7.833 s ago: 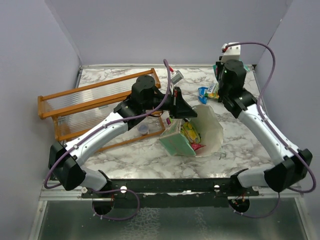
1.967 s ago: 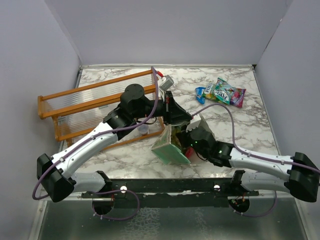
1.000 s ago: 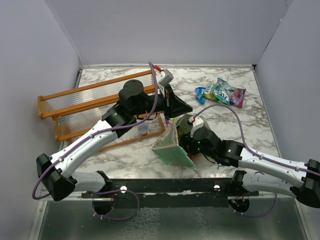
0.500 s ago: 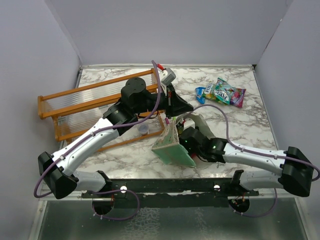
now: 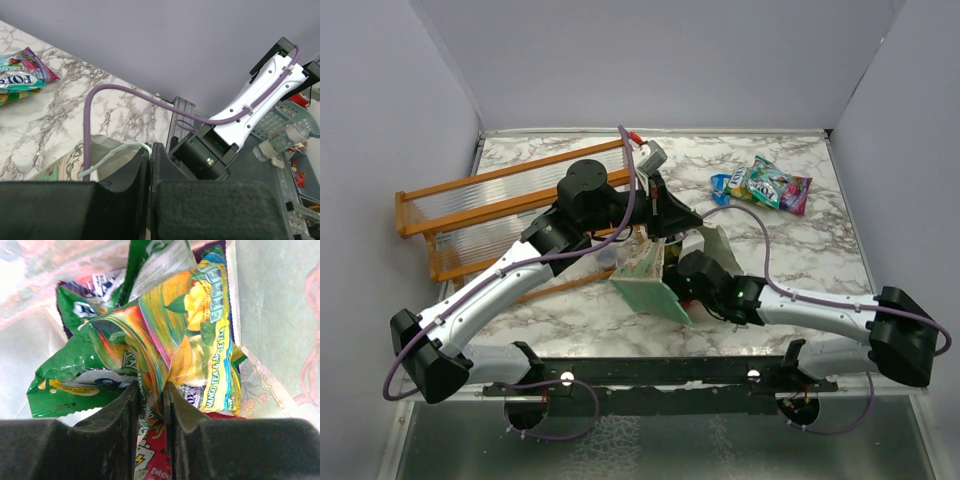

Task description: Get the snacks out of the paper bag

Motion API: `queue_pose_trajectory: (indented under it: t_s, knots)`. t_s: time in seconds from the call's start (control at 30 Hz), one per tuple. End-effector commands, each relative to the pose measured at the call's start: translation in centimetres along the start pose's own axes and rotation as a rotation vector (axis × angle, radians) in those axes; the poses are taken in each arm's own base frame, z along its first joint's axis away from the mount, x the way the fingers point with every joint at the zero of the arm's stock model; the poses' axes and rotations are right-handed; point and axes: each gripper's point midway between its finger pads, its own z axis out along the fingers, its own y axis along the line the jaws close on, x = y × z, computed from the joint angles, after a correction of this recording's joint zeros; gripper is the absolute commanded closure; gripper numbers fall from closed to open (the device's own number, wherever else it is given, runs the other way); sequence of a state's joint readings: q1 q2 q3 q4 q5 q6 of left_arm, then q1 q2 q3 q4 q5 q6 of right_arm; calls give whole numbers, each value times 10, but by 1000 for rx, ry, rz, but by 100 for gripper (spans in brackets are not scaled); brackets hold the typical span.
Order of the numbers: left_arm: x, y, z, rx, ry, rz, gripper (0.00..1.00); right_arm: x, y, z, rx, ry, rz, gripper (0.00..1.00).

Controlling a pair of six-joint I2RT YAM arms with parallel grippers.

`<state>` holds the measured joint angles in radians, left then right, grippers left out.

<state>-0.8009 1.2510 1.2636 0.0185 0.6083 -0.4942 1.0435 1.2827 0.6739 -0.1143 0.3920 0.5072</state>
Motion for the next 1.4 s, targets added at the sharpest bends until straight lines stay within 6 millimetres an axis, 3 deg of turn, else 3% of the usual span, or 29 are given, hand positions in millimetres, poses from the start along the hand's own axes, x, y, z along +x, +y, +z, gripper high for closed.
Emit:
queue_pose_trajectory:
  t_s: [0.0, 0.3, 0.53, 0.63, 0.73, 0.9, 1.03, 1.2, 1.3, 1.37]
  knots:
    - [1, 1, -8, -33, -13, 40, 100, -35, 9, -20, -71, -113, 25, 79]
    - [15, 14, -9, -79, 17, 47, 100, -45, 10, -58, -154, -149, 79, 83]
    - [15, 13, -9, -72, 12, 36, 100, -66, 0, -81, -144, -238, 96, 83]
    - [14, 12, -10, -75, 7, 37, 100, -73, -4, -88, -134, -260, 92, 86]
    - [14, 12, -11, -75, 6, 35, 100, -77, -6, -92, -130, -272, 82, 97]
    - [15, 10, -11, -65, 8, 29, 100, -77, -5, -95, -138, -266, 61, 99]
    - [16, 10, -12, -66, 10, 33, 100, -57, -9, -89, -125, -193, 27, 76]
    - [15, 10, -11, -65, 9, 40, 100, -21, -5, -82, -152, -30, -53, 55]
    - [16, 11, -8, -57, 12, 37, 100, -6, -2, -77, -156, 55, -86, 33]
    - [17, 12, -7, -53, 12, 33, 100, 4, -5, -69, -130, 108, -114, 24]
